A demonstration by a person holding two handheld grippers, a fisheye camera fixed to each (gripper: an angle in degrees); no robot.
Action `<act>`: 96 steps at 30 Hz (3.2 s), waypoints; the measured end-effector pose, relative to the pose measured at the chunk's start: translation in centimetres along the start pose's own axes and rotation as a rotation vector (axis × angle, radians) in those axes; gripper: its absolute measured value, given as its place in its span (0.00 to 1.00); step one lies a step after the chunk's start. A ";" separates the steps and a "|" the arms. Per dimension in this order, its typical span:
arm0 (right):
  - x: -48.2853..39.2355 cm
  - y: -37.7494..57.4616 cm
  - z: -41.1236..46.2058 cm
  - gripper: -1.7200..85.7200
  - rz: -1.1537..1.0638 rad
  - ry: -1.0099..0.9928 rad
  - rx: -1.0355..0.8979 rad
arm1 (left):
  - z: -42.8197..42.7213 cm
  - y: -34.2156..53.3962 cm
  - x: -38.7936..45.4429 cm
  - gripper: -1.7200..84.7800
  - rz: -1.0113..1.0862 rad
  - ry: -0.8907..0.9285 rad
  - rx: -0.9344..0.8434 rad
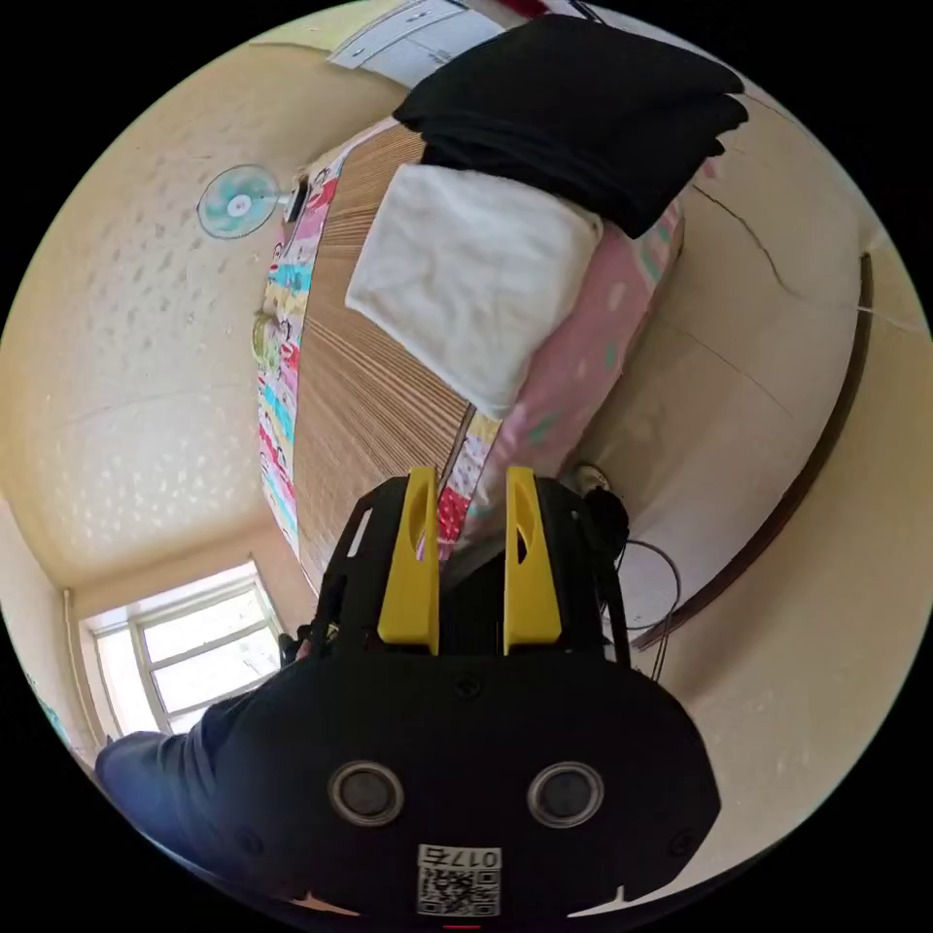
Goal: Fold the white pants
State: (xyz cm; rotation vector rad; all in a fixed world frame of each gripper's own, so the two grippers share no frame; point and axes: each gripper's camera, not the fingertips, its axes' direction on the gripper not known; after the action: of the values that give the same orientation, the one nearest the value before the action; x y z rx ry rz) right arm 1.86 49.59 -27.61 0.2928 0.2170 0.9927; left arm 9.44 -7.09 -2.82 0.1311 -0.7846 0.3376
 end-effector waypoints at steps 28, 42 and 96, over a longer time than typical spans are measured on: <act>-41.4 -1.8 16.9 0.05 -1.369 -0.038 -0.369 | -3.3 7.3 18.7 0.09 0.430 0.462 0.050; -31.7 -11.6 25.1 0.08 -0.768 0.015 -0.556 | -1.1 4.3 20.9 0.09 0.351 0.411 0.045; -40.2 7.6 -12.4 0.25 -1.392 -0.485 0.216 | -34.5 2.9 41.6 0.07 1.531 0.965 0.170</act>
State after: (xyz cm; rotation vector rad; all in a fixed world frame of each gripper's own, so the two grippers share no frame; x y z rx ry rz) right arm -29.36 21.24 -34.83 0.4614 0.0423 -0.4890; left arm 58.91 14.29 2.49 -0.4978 0.2694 1.7560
